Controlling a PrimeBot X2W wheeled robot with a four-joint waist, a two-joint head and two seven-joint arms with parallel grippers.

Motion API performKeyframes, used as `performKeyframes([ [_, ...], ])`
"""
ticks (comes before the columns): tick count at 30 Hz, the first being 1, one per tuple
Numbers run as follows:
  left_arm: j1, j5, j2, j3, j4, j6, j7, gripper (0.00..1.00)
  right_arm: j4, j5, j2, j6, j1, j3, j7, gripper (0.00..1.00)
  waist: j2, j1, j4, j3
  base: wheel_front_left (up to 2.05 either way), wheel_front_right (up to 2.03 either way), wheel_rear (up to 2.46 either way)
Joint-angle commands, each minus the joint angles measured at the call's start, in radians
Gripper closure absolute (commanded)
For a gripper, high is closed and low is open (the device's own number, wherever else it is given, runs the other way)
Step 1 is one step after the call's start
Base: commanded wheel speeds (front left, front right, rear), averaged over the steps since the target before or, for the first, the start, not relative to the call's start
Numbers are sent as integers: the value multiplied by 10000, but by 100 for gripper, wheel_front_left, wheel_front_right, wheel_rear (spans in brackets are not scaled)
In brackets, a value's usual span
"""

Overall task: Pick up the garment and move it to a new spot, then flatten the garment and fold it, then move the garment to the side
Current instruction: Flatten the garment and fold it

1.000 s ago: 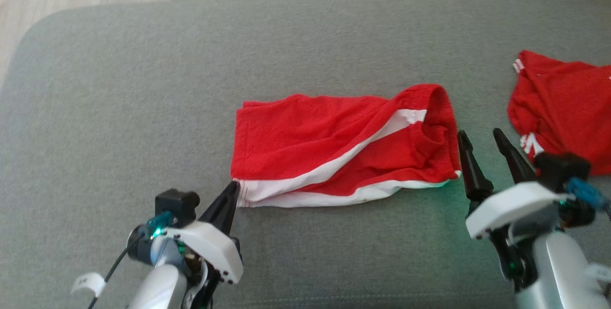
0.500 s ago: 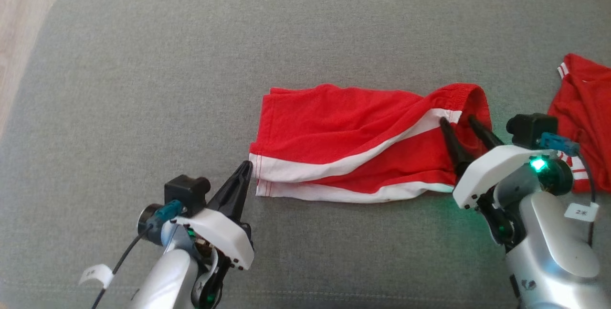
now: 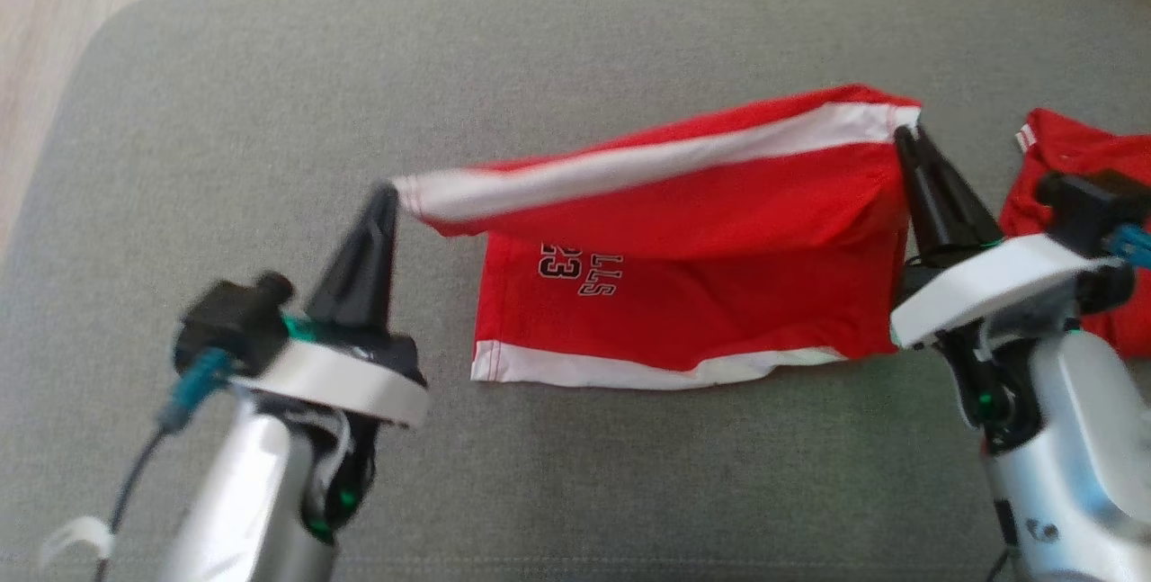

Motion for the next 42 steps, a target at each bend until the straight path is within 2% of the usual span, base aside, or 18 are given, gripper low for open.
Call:
performKeyframes([
  [1, -696, 54, 248, 507, -790, 71, -109, 100, -797, 109, -164, -7, 72, 79, -145, 100, 0, 0, -103, -123, 0, 0, 0],
  [9, -1910, 278, 666, 966, -3240, 234, 83, 100, -3809, 195, -297, -7, 198, -191, -152, 100, 0, 0, -362, -512, 0, 0, 0],
  [14, -3067, 363, 842, 1216, -4311, 340, 514, 100, -5272, 81, -241, -7, 189, -449, 174, 100, 0, 0, -489, -780, 0, 0, 0],
  [23, -4038, 98, 843, 1171, -4431, 242, 1024, 100, -5989, 358, 182, -7, 395, -725, 875, 100, 0, 0, -649, -925, 0, 0, 0],
  [28, -4429, -178, 729, 1104, -3903, 78, 980, 100, -5837, 457, 312, -7, 130, -775, 948, 100, 0, 0, -647, -690, 0, 0, 0],
  [32, -5217, -388, 620, 1043, -2846, -139, 775, 100, -5134, 684, 350, -7, -682, -758, 933, 100, 0, 0, -647, -326, 0, 0, 0],
  [36, -6426, -494, 520, 948, -1261, -386, 402, 100, -3838, 884, 375, -7, -2133, -515, 805, 100, 0, 0, -687, 101, 0, 0, 0],
  [42, -8535, -488, 343, 1034, 1451, -598, -106, 100, -1240, 1161, 543, -7, -4908, 197, 274, 100, 0, 0, -707, 706, 0, 0, 0],
])
